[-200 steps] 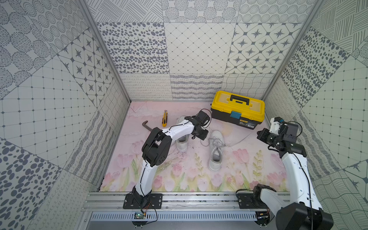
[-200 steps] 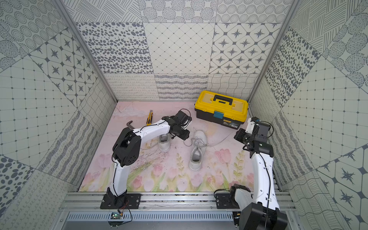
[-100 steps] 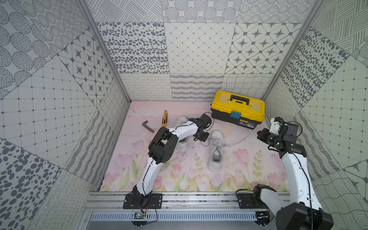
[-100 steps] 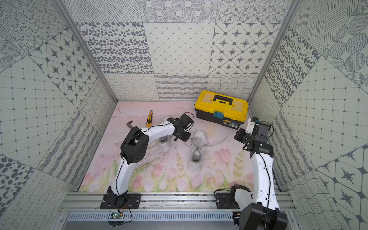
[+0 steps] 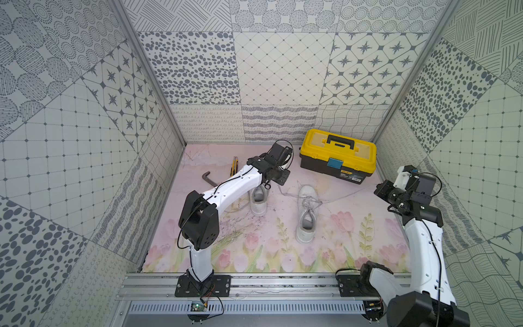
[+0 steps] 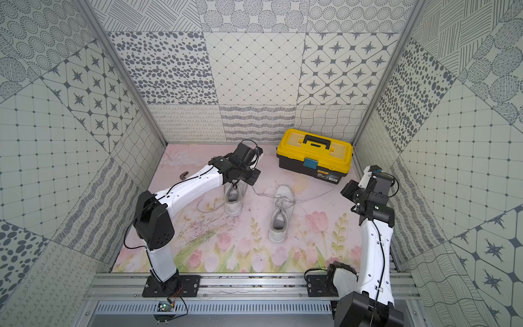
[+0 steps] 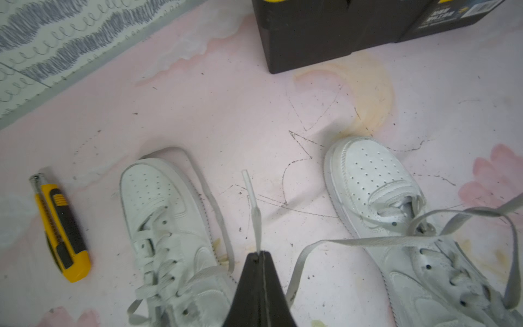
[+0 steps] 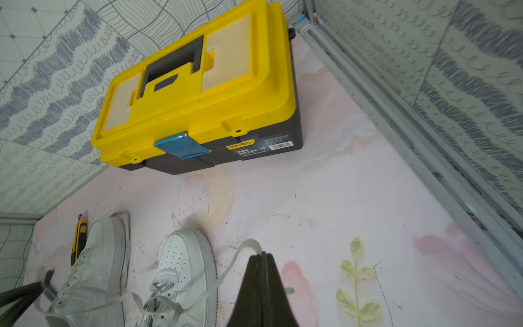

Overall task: Tie the shoes
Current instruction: Tie the shoelace on the shoe.

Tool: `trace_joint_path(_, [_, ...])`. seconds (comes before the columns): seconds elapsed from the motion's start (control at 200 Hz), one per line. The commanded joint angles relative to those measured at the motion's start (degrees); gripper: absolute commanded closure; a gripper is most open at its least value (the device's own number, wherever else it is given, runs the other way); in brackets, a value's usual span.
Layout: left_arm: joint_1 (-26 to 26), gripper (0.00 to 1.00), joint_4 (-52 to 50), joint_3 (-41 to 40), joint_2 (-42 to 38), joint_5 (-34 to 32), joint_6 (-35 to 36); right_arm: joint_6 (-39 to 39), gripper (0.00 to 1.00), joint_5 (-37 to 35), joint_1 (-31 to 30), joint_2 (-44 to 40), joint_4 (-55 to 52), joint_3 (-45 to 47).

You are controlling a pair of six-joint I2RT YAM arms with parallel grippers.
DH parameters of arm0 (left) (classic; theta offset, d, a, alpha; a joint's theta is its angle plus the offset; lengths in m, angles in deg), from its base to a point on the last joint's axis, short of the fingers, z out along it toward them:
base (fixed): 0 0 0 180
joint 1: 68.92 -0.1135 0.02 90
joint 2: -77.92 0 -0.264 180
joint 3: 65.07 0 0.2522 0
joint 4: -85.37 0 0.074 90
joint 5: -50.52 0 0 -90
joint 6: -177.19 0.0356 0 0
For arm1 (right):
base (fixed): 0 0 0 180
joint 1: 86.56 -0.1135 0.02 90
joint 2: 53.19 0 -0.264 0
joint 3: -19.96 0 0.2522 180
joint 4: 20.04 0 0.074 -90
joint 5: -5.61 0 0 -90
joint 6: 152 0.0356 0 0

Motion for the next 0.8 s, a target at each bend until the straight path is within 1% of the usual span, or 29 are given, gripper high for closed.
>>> trace_joint_path(0.0, [-2.14, 1.0, -0.3, -3.64, -6.01, -10.08, 2.91, 1.51, 1.0, -2.89, 3.24, -0.63, 1.37, 1.59])
trace_joint_path(0.145, [-5.47, 1.0, 0.7, -7.57, -11.05, -13.19, 3.08, 1.52, 1.0, -7.6, 6.39, -0.89, 2.31, 4.18])
trace_joint_path(0.255, [-8.53, 1.0, 1.65, -10.65, -14.01, -13.15, 2.91, 0.32, 1.0, -11.43, 6.62, 0.0, 2.91, 5.17])
trace_joint_path(0.38, [-11.98, 1.0, 1.84, -13.62, -15.63, -13.22, 1.62, 1.1, 1.0, -14.06, 6.66, 1.18, 4.63, 6.85])
trace_joint_path(0.47, [-14.59, 1.0, 2.13, -15.44, -16.7, -14.32, 0.85, 1.19, 1.0, -19.02, 6.65, 1.69, 5.53, 7.9])
trace_joint_path(0.545, [-17.36, 1.0, 2.73, -16.7, -17.88, -13.11, -0.14, 1.26, 1.0, -22.19, 7.12, 2.18, 6.6, 8.7])
trace_joint_path(0.665, [-21.13, 1.0, 3.36, -18.57, -19.25, -10.26, -1.41, 1.49, 1.0, -24.44, 7.5, 4.1, 8.16, 9.65])
trace_joint_path(0.72, [-21.69, 1.0, 3.53, -19.31, -19.35, -8.79, -1.69, 1.4, 1.0, -26.15, 7.66, 5.09, 8.68, 10.24])
trace_joint_path(0.795, [-21.83, 1.0, 3.88, -20.15, -19.13, -8.85, -1.9, 1.68, 1.0, -28.63, 8.57, 6.34, 9.46, 11.03])
